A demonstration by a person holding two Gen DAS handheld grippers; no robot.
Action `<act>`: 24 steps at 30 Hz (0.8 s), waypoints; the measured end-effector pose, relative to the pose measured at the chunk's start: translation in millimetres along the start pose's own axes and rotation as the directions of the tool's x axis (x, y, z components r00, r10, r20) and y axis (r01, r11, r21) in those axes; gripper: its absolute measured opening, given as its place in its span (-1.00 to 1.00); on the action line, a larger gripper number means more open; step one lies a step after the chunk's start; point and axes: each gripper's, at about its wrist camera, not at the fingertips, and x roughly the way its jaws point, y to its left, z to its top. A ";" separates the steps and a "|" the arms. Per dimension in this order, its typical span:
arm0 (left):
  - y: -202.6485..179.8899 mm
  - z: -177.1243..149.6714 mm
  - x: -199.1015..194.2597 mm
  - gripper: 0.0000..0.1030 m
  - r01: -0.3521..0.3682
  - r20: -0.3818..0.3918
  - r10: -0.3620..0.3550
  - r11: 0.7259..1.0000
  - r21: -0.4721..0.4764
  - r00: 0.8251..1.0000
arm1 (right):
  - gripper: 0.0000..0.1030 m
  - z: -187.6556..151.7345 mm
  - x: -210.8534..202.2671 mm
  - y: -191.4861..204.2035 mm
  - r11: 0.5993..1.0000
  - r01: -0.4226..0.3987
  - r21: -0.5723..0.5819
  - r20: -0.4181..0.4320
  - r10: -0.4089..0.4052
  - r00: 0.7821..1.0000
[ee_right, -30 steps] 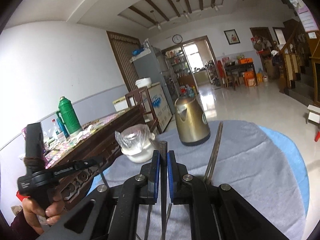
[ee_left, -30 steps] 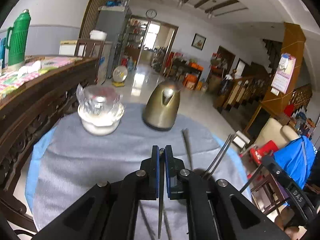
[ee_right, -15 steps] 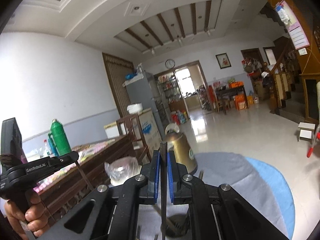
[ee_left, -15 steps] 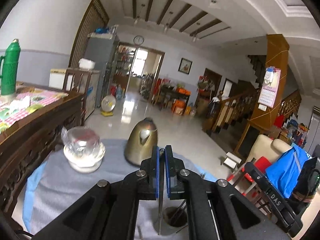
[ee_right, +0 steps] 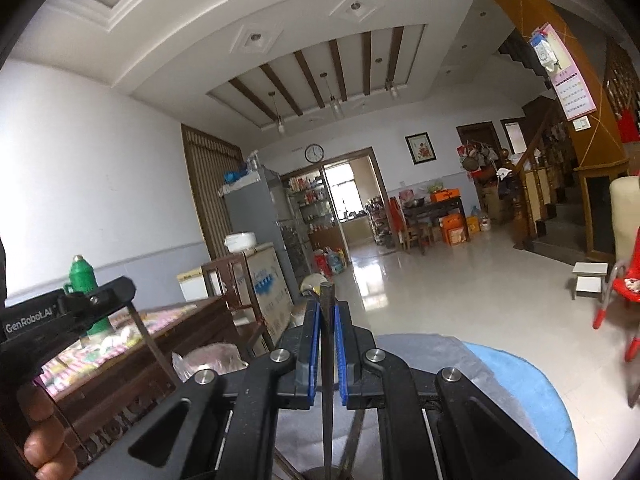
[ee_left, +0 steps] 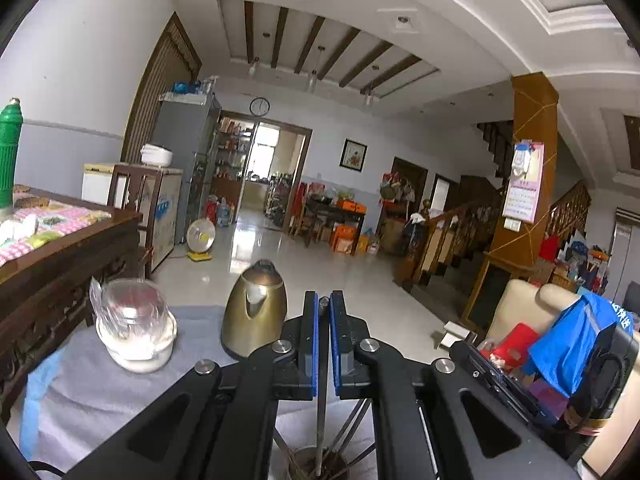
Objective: Organize utensils
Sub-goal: 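Open both tools to drop the chopsticks into the grey cup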
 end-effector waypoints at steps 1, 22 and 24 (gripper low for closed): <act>0.3 -5.2 4.8 -0.89 -0.004 -0.010 0.004 1.000 -0.003 1.000 | -0.84 -3.5 1.3 -1.4 1.000 0.001 0.002 -0.010 -0.001 1.000; 2.0 -59.2 25.9 -0.89 -0.059 -0.164 0.057 0.998 -0.007 0.985 | -0.82 -41.2 12.4 -30.3 0.997 0.001 0.081 -0.150 0.011 0.989; 3.2 -61.3 23.2 -0.87 -0.064 -0.171 0.063 0.998 0.001 0.983 | -0.79 -41.6 13.1 -34.7 0.994 -0.008 0.112 -0.172 0.028 0.985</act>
